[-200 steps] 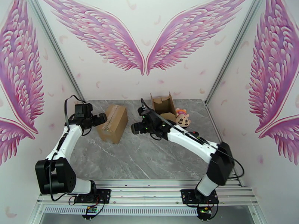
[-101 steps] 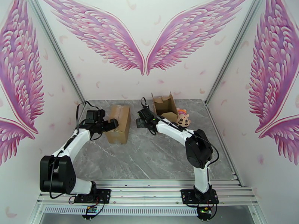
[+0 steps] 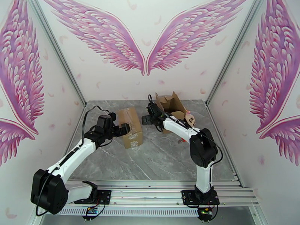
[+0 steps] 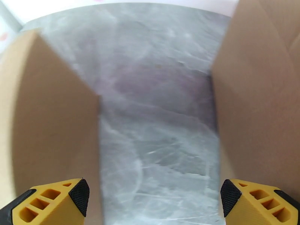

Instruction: Unpack the express box

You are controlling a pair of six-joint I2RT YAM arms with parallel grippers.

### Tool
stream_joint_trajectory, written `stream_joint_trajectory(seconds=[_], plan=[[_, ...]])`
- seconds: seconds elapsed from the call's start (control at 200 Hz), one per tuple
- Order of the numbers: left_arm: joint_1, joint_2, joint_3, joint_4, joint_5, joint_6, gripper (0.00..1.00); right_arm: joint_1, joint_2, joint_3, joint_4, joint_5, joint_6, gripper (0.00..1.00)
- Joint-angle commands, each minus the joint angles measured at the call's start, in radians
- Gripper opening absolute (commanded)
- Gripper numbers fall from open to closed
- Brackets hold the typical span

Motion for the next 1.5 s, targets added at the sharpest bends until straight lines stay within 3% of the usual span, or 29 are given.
stream_joint_trajectory(seconds=[0.0,0.17,0.375,0.595,0.765,1.044,1.289,1.494], plan=[[0.057,0.008,0.154,-0.08,-0.089,0.161,0.99,0.029,-0.105,-0.041,0.023,-0.075,-0.028,0.99],[0.174,0.234,0.4,-0.089,0.037,0.272,0.99,0.067,-0.22,-0.166,0.042,-0.145,-0.023,0.98],[0.21,0.58,0.708,-0.202,0.185,0.385,0.99,0.123,-0.381,-0.386,0.101,-0.155,-0.05,0.98],[0.204,0.766,0.812,-0.219,0.283,0.418,0.99,0.169,-0.307,-0.406,0.124,-0.154,-0.025,0.97],[0.203,0.732,0.698,-0.16,0.364,0.404,0.97,0.168,-0.241,-0.365,0.127,-0.088,0.04,0.97],[0.198,0.547,0.384,0.027,0.444,0.298,0.94,0.151,-0.314,-0.446,0.089,0.055,0.157,0.99],[0.155,0.325,0.136,0.062,0.382,0.23,0.94,0.143,-0.373,-0.497,0.037,0.104,0.219,0.99],[0.131,0.149,-0.066,0.111,0.293,0.145,0.96,0.139,-0.511,-0.614,0.011,0.11,0.203,0.99]])
